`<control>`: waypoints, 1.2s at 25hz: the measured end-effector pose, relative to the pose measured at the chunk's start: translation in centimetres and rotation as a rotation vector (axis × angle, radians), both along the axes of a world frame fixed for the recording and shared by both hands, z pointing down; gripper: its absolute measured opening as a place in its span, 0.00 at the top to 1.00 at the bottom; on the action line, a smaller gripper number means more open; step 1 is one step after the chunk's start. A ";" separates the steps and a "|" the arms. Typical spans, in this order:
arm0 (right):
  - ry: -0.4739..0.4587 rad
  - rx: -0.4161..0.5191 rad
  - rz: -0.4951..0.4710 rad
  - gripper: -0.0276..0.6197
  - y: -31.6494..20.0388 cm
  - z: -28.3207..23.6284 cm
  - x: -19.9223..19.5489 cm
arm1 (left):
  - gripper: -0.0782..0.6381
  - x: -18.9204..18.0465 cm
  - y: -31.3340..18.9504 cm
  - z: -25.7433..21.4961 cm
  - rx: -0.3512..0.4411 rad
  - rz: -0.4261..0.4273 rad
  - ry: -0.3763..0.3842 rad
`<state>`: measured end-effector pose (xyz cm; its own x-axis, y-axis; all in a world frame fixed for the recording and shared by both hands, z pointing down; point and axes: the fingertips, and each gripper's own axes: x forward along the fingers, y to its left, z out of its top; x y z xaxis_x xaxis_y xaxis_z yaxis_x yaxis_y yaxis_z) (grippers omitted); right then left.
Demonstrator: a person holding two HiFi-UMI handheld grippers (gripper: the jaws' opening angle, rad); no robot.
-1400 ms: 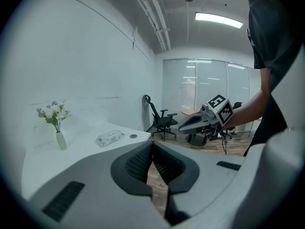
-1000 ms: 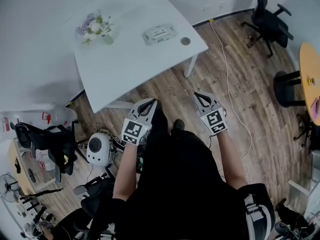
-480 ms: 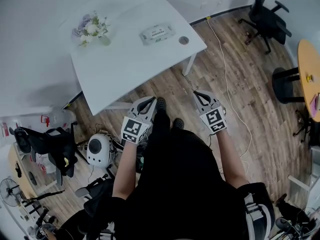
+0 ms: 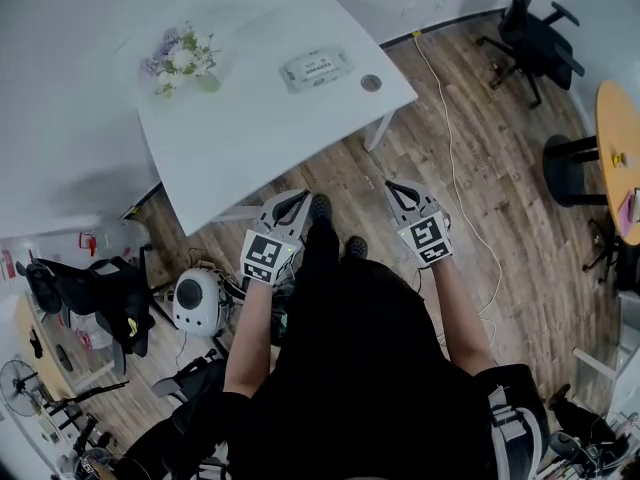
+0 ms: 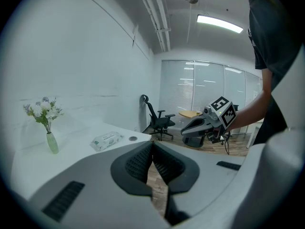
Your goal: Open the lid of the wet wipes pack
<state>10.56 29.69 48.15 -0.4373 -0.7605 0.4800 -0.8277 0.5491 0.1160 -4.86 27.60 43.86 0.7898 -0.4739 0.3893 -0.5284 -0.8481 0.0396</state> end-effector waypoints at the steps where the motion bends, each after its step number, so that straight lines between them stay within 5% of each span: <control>1: 0.001 -0.002 0.001 0.93 -0.3 0.1 -0.1 | 0.86 -0.1 -0.4 0.1 -0.002 0.000 0.000; 30: 0.065 -0.035 0.031 0.93 -14.7 1.6 -2.5 | 0.86 -1.1 -16.3 1.8 -0.049 0.088 0.010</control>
<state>8.07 14.98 49.78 -0.3813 -0.7554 0.5329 -0.8356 0.5282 0.1510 -5.95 11.34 45.62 0.8314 -0.3832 0.4025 -0.4513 -0.8882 0.0866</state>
